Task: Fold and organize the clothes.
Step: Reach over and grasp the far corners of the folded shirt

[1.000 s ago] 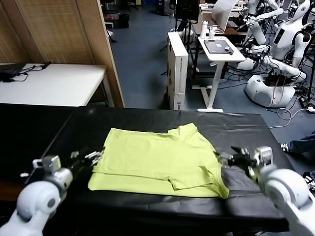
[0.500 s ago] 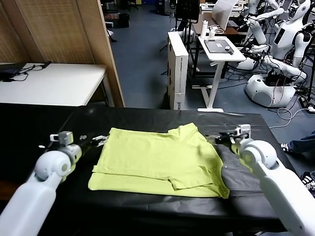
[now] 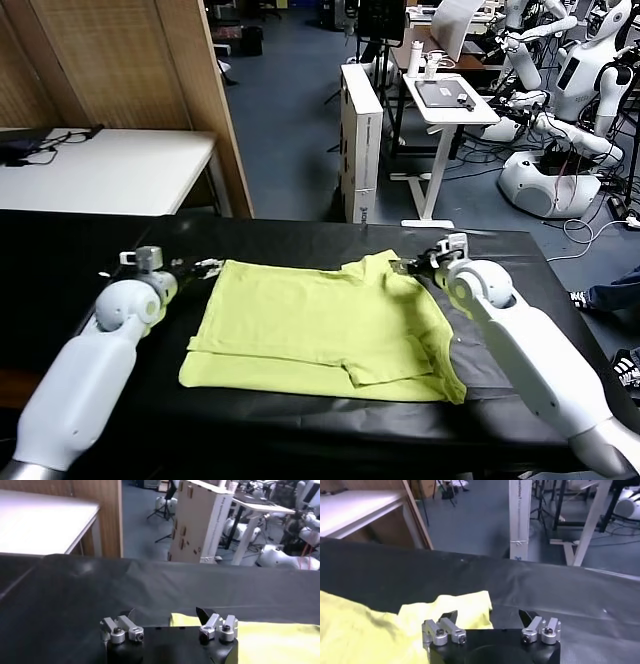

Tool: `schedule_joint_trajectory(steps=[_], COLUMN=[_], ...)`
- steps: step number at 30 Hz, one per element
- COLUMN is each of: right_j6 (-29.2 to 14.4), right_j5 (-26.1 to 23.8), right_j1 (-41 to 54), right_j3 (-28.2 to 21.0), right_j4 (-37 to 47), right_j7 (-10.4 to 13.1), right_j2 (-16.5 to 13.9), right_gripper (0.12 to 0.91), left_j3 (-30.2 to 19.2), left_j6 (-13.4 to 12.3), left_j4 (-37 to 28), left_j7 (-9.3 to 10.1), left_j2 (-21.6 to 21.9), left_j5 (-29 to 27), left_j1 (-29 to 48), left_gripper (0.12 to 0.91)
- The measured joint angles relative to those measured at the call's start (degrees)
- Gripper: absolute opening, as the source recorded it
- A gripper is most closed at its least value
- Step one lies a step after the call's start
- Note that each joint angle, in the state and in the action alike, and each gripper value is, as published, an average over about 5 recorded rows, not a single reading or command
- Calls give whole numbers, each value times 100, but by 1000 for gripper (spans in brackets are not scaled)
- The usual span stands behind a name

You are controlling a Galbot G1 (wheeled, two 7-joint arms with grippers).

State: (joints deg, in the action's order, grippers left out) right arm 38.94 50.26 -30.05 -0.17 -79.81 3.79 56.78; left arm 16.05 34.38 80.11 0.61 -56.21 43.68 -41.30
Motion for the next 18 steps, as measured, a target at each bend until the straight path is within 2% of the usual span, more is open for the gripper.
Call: schedule_joint_trajectory(steps=[10,18], right_j6=[-57,-141], right_j5=[-109,-256], right_j1=[-119,-162], right_j3=[135,157], right_j4=[5,85], right_j7=[-576,-676], right_j2=[-218,-284], right_gripper=[907,907], left_j3=[-176,-217], left_j6=[7,-3], left_j4=[-132,-208], left_j7=[-5,-18], left_j2=[-154,-223], left_j5=[-40,-97], left_j1=[123,166], left_gripper=[907,907])
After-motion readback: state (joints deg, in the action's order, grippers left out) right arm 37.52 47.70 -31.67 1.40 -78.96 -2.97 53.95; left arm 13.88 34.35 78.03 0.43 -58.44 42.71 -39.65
